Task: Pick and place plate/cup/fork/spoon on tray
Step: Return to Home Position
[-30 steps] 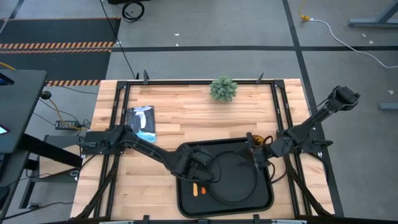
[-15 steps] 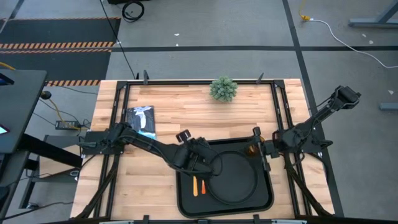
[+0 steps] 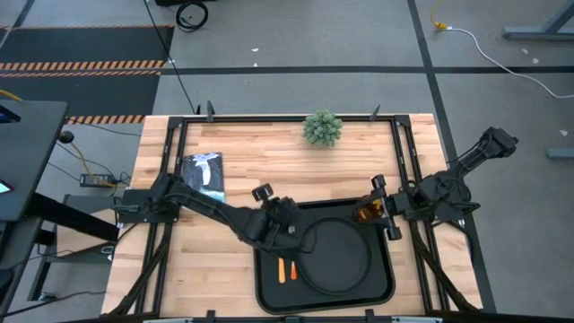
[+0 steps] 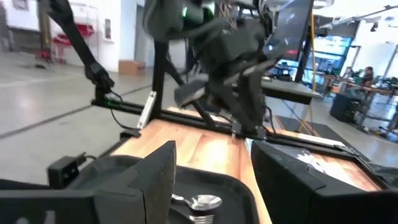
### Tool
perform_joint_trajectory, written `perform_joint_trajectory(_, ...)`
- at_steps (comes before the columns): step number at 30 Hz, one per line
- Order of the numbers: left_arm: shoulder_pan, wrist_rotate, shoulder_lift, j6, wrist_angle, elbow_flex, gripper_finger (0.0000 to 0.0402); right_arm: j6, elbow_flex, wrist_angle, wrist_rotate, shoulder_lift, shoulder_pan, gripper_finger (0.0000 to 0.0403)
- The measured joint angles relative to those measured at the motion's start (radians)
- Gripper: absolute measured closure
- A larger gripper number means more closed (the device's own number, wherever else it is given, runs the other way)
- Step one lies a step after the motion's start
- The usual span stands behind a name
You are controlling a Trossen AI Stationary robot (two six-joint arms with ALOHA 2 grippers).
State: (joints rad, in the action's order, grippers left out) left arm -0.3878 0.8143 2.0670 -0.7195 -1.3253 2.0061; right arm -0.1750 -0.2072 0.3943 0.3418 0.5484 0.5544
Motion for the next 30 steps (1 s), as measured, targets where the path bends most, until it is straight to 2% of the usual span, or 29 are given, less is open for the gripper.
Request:
perform_joint_trajectory(7,-0.020,-0.065,-0.019,-0.006,0.174,-0.183,0.0350,0.050,0.136,0.150,-0.038,-0.047,0.003,0.0188)
perform_joint_trajectory(11,-0.012,-0.077,-0.091,0.014,0.281,-0.306,0.0377,0.052,0.200,0.222,-0.037,-0.091,0.003,0.0188)
perform_joint_trajectory(15,-0.008,-0.069,-0.220,0.034,0.442,-0.498,0.0395,0.051,0.199,0.212,-0.032,-0.135,0.002,0.0188)
perform_joint_trajectory(20,0.011,-0.043,-0.416,0.107,0.685,-0.758,0.0390,0.033,0.200,0.197,-0.023,-0.174,-0.004,0.0188)
perform_joint_trajectory(24,0.044,-0.027,-0.556,0.234,0.830,-0.918,0.0393,0.001,0.200,0.207,-0.017,-0.191,-0.022,0.0188)
perform_joint_trajectory(30,0.090,-0.066,-0.735,0.482,1.109,-1.148,0.0392,-0.006,0.200,0.270,0.088,-0.197,-0.047,0.0188)
